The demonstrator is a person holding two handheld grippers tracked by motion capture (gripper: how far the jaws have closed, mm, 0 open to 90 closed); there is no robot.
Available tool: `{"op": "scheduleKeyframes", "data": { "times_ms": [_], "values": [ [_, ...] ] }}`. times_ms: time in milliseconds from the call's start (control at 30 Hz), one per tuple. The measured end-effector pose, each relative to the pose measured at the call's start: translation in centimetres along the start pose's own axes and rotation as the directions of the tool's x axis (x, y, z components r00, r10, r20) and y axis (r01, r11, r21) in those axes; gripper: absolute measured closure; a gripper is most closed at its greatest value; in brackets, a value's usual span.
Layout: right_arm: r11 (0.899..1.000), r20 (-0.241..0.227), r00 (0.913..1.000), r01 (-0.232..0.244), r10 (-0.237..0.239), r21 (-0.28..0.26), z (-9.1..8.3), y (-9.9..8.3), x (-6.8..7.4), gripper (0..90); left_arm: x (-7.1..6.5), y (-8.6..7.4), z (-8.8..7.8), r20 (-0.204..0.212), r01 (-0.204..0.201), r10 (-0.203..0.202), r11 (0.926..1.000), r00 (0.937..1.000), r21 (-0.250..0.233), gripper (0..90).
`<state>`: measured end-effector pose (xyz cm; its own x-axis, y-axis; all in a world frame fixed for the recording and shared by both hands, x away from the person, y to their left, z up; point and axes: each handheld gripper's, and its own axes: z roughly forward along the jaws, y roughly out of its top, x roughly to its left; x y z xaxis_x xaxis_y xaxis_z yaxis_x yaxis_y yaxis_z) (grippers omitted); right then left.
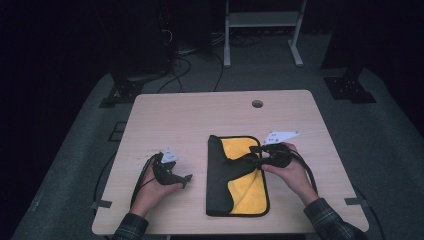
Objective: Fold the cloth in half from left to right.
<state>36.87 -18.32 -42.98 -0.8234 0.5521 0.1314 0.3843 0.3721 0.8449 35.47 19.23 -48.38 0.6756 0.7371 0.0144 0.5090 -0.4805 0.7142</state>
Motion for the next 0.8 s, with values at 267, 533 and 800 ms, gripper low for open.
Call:
{"op": "scheduleKeyframes", "data": {
  "times_ms": [267,533,800],
  "values": [
    [0.998,-0.055,0.9979,0.037,-0.035,0.043,2.8,0.9,0.9,41.9,0.0,0.0,0.0,0.000,0.000,0.000,1.0000,1.0000,0.000,0.0],
    [0.994,-0.067,0.9953,0.075,-0.070,0.078,5.1,1.0,1.5,40.0,0.0,0.0,0.0,0.000,0.000,0.000,1.0000,1.0000,0.000,0.0],
    [0.984,-0.069,0.9915,0.118,-0.110,0.130,7.3,0.9,1.9,40.4,0.0,0.0,0.0,0.000,-0.002,0.002,1.0000,1.0000,0.000,0.0]
  ]
}}
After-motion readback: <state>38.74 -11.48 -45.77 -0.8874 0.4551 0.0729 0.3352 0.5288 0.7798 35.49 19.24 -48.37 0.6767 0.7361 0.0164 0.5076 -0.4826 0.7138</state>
